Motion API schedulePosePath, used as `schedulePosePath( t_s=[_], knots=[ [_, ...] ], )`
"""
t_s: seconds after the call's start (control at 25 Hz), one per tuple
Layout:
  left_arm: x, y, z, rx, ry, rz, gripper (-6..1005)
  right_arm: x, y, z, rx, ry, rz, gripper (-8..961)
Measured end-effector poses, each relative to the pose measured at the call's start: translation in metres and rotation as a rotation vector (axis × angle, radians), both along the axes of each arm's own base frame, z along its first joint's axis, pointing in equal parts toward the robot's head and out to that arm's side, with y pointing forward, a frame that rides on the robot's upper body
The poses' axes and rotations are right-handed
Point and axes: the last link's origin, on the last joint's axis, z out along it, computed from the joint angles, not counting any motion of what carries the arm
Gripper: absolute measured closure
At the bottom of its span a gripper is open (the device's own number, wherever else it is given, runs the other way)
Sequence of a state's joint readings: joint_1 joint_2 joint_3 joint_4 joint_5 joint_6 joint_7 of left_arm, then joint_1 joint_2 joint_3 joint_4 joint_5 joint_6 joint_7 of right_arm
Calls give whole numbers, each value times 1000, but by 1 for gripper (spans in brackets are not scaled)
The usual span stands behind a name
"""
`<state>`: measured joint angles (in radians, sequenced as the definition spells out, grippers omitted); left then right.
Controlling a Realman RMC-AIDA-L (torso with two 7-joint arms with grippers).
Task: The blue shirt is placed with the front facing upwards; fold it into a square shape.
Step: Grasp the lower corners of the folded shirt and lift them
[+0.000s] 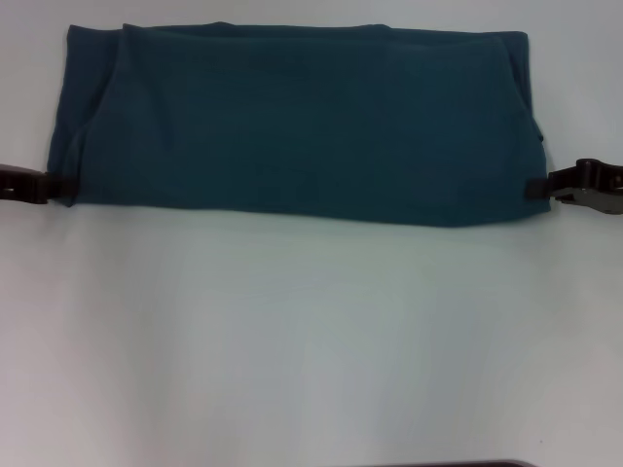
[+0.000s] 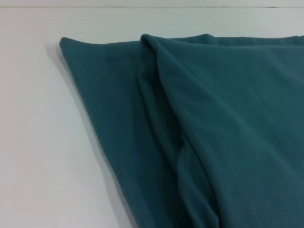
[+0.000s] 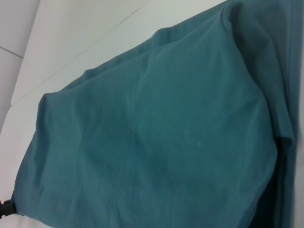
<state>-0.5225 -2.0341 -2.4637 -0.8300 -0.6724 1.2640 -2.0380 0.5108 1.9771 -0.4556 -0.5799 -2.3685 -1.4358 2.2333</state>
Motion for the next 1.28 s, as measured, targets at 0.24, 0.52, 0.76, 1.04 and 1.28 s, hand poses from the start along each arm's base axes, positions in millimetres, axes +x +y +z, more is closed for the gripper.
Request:
schedulePosePath(
  t_s=[0.24,0.52,0.76,1.04,1.28],
  knots=[
    [5,1,0,-22,-7,3,837,0,1,1,3,-1,1,909],
    [6,1,1,-20,-5,-1,955,0,1,1,4,0,2,907],
    [3,3,8,3,5,5,941,2,-3,2,1,0,6,904],
    [-3,-3,15,-9,10,18,926,10,-14,7,26,26,-4,901],
    [-2,-3,17,7,11,18,912,11,-17,9,34,37,-6,899]
  ],
)
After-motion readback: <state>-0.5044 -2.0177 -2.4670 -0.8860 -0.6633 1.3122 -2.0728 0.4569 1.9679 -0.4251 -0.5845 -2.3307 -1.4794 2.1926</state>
